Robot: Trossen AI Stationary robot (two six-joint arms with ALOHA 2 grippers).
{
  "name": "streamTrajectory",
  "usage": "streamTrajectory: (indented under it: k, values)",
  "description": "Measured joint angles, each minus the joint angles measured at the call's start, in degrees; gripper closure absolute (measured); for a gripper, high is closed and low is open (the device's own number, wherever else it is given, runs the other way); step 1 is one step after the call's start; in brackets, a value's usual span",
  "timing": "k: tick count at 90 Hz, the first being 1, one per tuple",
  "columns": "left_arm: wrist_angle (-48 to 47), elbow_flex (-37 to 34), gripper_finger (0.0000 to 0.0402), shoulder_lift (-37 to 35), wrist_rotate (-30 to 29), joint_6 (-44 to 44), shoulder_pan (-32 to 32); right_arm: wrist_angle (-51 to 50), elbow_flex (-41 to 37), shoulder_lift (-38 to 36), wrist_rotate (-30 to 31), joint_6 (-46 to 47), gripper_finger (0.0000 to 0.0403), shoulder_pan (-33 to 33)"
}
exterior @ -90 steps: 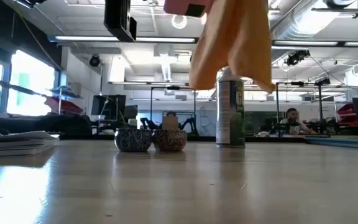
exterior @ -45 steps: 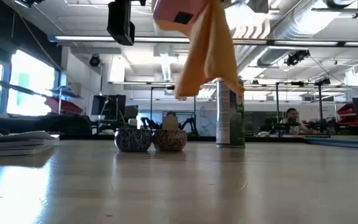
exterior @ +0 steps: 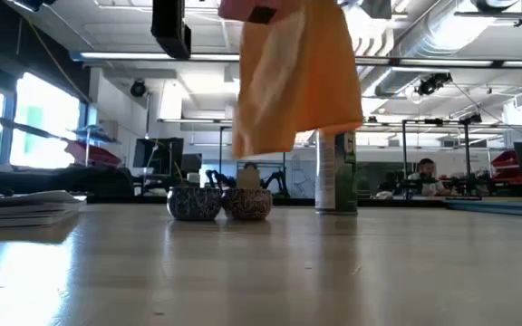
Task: Apply microfiber cloth
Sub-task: Wipe the cellphone with the microfiber cloth
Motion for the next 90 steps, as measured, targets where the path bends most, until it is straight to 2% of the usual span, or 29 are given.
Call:
streamTrajectory:
  k: [13, 35, 58, 75, 90]
  values:
    - [0.05, 0.0, 0.0389, 0.07, 1.96, -1.52, 0.49, 1.51, 0.01, -0.26, -0.22, 0.16, 0.0403, 2.11]
    - [1.47, -0.02, 0.0389, 0.13, 2.27, -1.83, 1.28, 2.71, 0.09, 5.27, -4.61, 3.89, 0.0403, 3.53]
    - [0.49, -0.2, 0.0389, 0.31, 3.48, -5.03, 3.37, 4.73, 0.26, 9.42, -3.99, 7.13, 0.0403, 7.88]
    - [0.47, -0.22, 0.0389, 0.39, 3.1, -4.86, 4.11, 1.45, 0.31, 8.67, 2.78, 11.14, 0.0403, 11.96]
    - [1.86, -0.24, 0.0389, 0.42, -1.95, -1.02, 4.07, -1.44, 0.37, 7.77, 10.33, 14.99, 0.0403, 15.42]
